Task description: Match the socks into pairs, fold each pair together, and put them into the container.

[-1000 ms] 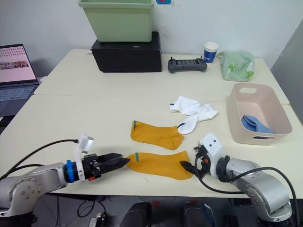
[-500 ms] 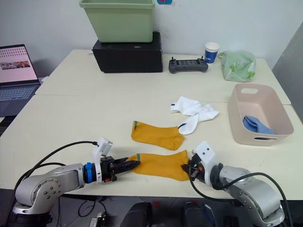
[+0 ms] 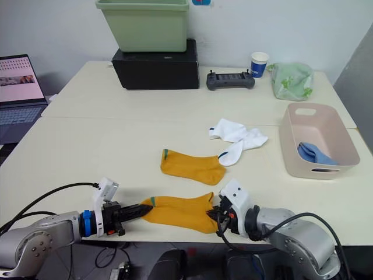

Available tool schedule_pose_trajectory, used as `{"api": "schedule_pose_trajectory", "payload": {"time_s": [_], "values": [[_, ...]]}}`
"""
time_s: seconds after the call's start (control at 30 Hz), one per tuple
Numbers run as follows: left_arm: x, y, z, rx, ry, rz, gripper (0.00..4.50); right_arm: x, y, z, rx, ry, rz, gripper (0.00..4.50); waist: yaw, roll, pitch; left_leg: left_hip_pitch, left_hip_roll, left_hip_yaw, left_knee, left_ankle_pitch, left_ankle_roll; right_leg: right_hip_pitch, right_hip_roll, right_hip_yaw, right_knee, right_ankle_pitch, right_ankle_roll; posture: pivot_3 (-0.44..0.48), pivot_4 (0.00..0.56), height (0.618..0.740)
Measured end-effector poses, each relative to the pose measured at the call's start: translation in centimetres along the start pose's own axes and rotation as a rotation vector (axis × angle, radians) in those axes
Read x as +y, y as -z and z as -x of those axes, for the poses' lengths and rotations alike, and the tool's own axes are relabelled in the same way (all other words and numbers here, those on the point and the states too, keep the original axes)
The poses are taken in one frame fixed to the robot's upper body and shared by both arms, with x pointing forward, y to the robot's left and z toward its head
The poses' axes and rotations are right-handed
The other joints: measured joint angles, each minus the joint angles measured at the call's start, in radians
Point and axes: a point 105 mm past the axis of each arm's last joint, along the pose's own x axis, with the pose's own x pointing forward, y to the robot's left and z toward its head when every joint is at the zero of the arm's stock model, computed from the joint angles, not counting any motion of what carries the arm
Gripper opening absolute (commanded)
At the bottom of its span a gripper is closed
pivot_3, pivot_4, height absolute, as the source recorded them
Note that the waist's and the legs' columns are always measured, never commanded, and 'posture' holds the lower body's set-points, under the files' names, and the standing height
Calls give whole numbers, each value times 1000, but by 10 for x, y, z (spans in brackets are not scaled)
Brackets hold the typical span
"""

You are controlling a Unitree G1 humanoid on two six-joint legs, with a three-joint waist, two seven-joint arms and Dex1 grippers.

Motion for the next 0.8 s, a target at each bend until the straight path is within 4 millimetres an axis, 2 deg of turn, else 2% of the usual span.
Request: {"api": "schedule_pose_trajectory", "payload": {"time_s": [0.13,0.27,0.3,0.33,0.4,0.43,0.53,0.67,0.7,0.73,0.8], "values": [[2,-5,-11,-82,3,11,15,-10,-4,-2,-14,58,18,0,0,0,0,0,0,-1,0,0,0,0,0,-1,0,0,0,0,150,735],[6,-12,-12,-102,-18,-9,15,-12,-6,-1,-25,65,18,0,-1,0,0,0,0,0,0,0,0,0,0,0,0,0,0,0,150,735],[8,-11,-12,-96,-25,-14,210,-13,-6,-1,-27,70,17,530,-1,0,0,0,0,0,0,0,0,0,0,0,0,0,0,0,150,735],[8,-11,-11,-87,-24,-23,433,-15,-7,-1,-30,76,14,713,-1,0,0,0,0,0,0,0,0,0,0,0,0,0,0,0,150,735],[7,-11,-10,-82,-12,-34,936,-20,-6,0,-27,96,6,1370,-2,0,0,0,0,0,0,0,0,0,0,0,0,0,0,0,150,735],[6,-11,-10,-83,-7,-38,1264,-21,-6,1,-26,103,3,1823,-2,0,0,0,0,0,0,0,0,0,1,0,1,0,0,0,150,735],[6,-12,-10,-93,-6,-47,2069,-25,-5,4,-27,119,0,2786,-2,1,0,1,1,0,0,0,0,0,1,0,1,0,0,0,150,735],[8,-18,-2,-109,-23,-58,3246,-37,-9,17,-40,161,9,4235,-5,1,0,1,1,0,0,0,0,0,1,0,1,0,0,0,150,735],[15,-23,5,-131,-50,-53,3550,-42,-15,21,-63,183,22,4500,-6,1,0,1,2,0,0,0,0,-1,2,0,2,0,0,0,150,735],[22,-29,10,-158,-76,-45,3848,-47,-20,24,-85,199,33,4500,-7,1,0,1,2,-1,0,0,0,-1,3,0,2,0,0,0,150,735],[38,-52,16,-244,-138,-37,3848,-55,-37,26,-138,227,71,4500,-4,0,0,1,1,-1,0,0,0,0,4,-1,2,0,0,0,150,735]]}}
